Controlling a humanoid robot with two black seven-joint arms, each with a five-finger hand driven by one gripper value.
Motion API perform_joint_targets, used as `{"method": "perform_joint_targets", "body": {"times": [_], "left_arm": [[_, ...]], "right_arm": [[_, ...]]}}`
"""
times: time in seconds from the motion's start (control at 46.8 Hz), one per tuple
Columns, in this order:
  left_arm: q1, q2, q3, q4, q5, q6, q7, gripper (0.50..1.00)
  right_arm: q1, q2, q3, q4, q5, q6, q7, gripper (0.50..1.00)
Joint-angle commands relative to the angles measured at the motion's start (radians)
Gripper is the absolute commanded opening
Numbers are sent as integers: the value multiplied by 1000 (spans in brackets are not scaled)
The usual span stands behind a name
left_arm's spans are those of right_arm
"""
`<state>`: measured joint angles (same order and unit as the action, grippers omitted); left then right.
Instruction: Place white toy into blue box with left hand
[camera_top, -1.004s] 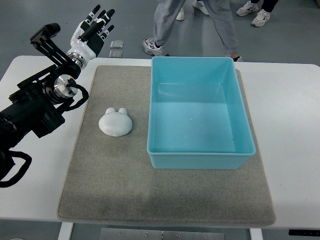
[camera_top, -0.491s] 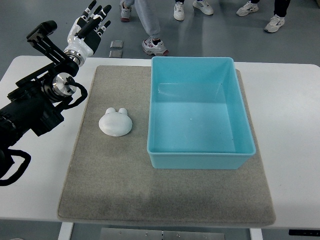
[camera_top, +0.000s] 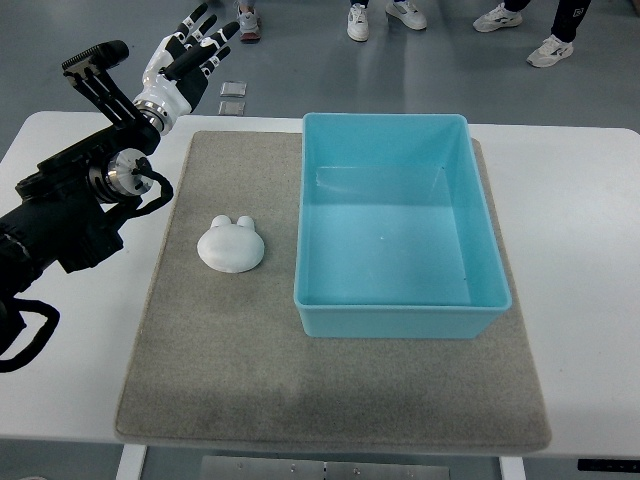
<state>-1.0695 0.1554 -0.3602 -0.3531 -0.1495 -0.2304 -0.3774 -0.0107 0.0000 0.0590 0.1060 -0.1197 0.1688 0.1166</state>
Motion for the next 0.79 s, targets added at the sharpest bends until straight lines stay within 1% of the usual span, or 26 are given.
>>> {"method": "perform_joint_targets", "body": {"times": [0.0, 0.171, 0.342, 0.47, 0.641, 0.769], "left_arm": [[0, 7, 7, -3, 54, 0, 0, 990], [-7, 22, 12, -47, 151, 2, 3, 990], [-26, 53, 26, -86, 355, 0, 5, 990], [-44, 82, 46, -107, 488, -18, 5, 990], [-69, 191, 116, -254, 574, -76, 5, 990], [-99, 271, 233, -380, 619, -87, 5, 990]], "right_arm": [[0, 0, 1, 0, 0, 0, 0, 936], [0, 0, -1, 1, 0, 0, 0, 936], [0, 0, 1, 0, 0, 0, 0, 936], [0, 0, 1, 0, 0, 0, 0, 936], [0, 0, 1, 0, 0, 0, 0, 936], [0, 0, 1, 0, 0, 0, 0, 936]]}}
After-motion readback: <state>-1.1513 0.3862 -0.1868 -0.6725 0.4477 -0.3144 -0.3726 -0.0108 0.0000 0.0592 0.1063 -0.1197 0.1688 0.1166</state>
